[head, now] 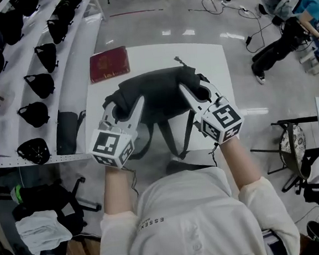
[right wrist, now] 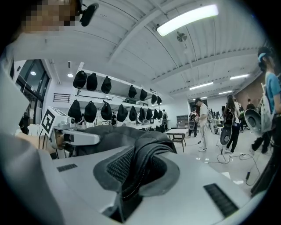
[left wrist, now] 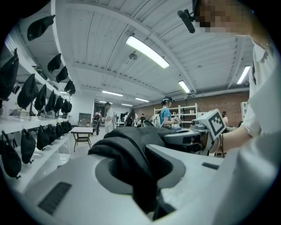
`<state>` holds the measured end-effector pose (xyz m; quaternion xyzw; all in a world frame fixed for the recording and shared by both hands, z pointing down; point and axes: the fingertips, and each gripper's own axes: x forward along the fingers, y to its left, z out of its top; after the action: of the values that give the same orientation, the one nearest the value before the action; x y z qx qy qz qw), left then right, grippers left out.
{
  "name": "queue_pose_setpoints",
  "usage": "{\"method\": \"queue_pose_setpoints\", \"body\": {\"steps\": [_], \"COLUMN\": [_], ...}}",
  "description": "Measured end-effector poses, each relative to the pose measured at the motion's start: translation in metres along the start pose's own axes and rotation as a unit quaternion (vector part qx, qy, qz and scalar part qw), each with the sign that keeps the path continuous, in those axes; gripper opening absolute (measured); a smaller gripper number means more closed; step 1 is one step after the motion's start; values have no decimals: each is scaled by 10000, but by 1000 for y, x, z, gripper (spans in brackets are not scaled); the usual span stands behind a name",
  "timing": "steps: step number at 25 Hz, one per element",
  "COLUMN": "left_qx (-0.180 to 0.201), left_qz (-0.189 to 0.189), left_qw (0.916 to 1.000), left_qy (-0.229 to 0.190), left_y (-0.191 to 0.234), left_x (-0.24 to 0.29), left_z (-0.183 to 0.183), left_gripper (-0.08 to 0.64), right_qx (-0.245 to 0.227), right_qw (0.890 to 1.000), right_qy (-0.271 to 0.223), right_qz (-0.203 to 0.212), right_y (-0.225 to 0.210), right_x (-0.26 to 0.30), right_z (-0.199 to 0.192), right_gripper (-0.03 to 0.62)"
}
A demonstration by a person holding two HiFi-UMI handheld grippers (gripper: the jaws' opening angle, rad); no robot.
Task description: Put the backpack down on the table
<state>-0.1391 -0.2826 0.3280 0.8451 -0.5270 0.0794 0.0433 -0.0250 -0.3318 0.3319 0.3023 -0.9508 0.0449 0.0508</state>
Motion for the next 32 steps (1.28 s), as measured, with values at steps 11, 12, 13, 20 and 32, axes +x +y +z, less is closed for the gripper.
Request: {"method": "queue_pose_setpoints", "body": {"steps": [11, 12, 13, 20, 32], "left_qx": [-137, -130, -116, -3, -334], "left_qz": [-180, -213, -242, -340, -396], "left_qw": [9997, 9997, 9996, 9994, 9983], "left_qy": [78, 84, 84, -21, 257], "left_y": [38, 42, 46, 76, 92], "left_x": [111, 119, 126, 167, 179], "left_z": [1, 0, 0, 0, -19], "left_gripper": [86, 86, 86, 86, 87], "right_qx": [42, 56, 68, 21, 150], "right_qw": [9998, 9997, 9997, 9995, 9987], "right_qy": [139, 148, 154, 170, 222], "right_qz": [-161, -180, -191, -258, -436], "right_y": [-100, -107, -113, -146, -146], "right_x": [52, 57, 62, 96, 106], "right_z": [-4, -5, -5, -6, -21], "right_gripper": [60, 60, 60, 60, 61]}}
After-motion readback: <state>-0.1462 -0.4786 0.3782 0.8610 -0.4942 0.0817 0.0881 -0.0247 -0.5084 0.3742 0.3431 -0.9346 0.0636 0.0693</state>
